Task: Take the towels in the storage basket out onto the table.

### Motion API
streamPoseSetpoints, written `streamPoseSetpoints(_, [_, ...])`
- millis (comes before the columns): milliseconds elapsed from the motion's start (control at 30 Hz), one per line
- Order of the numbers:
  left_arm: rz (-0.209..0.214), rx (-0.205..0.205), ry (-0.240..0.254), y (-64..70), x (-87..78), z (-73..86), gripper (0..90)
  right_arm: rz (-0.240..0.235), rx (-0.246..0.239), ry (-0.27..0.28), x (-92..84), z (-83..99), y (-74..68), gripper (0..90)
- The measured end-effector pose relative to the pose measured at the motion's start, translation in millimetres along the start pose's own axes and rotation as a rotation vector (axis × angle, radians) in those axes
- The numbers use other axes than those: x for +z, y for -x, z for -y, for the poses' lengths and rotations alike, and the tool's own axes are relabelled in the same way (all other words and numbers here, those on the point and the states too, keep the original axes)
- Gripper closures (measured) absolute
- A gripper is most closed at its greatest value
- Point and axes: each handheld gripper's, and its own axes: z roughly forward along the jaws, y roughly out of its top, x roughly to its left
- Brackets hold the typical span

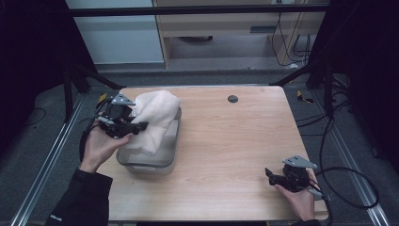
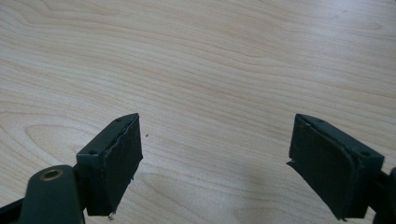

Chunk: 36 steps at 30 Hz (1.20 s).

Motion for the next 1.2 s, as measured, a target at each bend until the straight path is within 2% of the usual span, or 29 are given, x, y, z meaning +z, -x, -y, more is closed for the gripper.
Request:
streamPoseSetpoints(367, [0.027,0.050,-0.004,14.5,-6.7,-9.5,67.1,-0.002,-0.003,0.007,-0.4,-0.1,0.2,17.5])
streamPoseSetpoints(567, [0.051,0.090,-0.007,28.0,-7.3,-15.6,67.1,0.000,-0.001,0.011,-1.3,-0.3,0.7,17.5])
streamPoseSetpoints(933, [0.099,0.152,-0.001,56.9,1.1,-25.6,67.0,0.008,-0.009,0.023,-1.8,0.0,1.6,17.4])
streamPoseSetpoints(1200, [0.137,0.187,0.001,79.5,14.9,-31.9,66.9,0.020,-0.007,0.024,-2.7,-0.1,2.1,17.5])
